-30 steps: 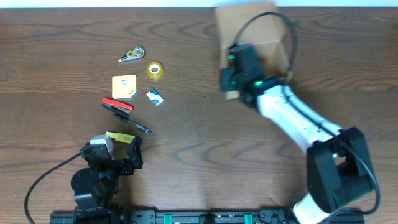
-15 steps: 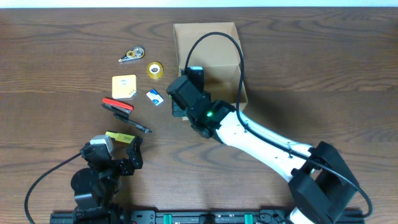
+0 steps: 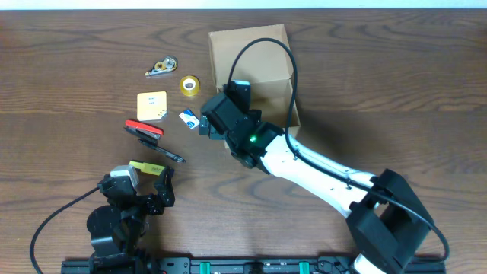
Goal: Pack container
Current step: 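Grip the box wall with the right gripper and drag it toward center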
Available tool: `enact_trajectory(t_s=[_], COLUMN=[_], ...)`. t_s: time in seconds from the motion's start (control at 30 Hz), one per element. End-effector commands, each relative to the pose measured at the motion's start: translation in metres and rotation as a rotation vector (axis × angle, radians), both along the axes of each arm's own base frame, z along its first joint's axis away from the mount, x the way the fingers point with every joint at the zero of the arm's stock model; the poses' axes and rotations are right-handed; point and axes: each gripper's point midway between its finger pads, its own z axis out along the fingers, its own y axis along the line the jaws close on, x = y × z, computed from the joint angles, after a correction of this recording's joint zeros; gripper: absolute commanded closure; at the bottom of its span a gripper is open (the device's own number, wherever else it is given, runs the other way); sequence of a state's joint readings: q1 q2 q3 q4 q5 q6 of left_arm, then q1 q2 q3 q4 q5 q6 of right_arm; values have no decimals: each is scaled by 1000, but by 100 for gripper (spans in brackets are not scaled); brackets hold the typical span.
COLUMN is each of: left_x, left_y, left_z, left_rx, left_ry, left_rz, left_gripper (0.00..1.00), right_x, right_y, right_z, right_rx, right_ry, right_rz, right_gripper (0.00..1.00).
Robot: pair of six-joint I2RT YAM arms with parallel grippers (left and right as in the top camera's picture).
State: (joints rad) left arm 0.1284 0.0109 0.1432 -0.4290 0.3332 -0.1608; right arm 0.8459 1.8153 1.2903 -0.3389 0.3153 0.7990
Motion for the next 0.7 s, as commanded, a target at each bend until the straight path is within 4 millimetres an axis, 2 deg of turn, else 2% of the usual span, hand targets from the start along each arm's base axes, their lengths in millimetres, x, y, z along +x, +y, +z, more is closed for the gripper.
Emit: enact_trajectory(t_s=[0.0, 0.13, 0.23, 0.3, 0.37, 0.57, 0.67], left_x=[0, 0, 0, 0, 0, 0, 0], left_y=[1, 1, 1, 1, 1, 1, 1], left_z=[-7, -7, -7, -7, -7, -7, -7], left_rx=[-4, -4, -4, -4, -4, -4, -4], left_ry=[12, 12, 12, 12, 12, 12, 12], left_rz=[5, 5, 5, 5, 5, 5, 5], left_gripper=[5, 5, 5, 5, 5, 5, 5], right_x=[9, 13, 19, 25, 32, 42, 45], right_y=[7, 3, -16, -36, -67, -155, -188], right_z=[40, 85, 105, 112, 110, 83, 73], right_rx=[1, -20, -39, -75, -143, -334, -384], right_ry=[-82, -157, -185, -190, -166, -16, 48], right_rz=[33, 64, 30, 20, -3, -67, -49], right_gripper=[1, 1, 1, 1, 1, 1, 2])
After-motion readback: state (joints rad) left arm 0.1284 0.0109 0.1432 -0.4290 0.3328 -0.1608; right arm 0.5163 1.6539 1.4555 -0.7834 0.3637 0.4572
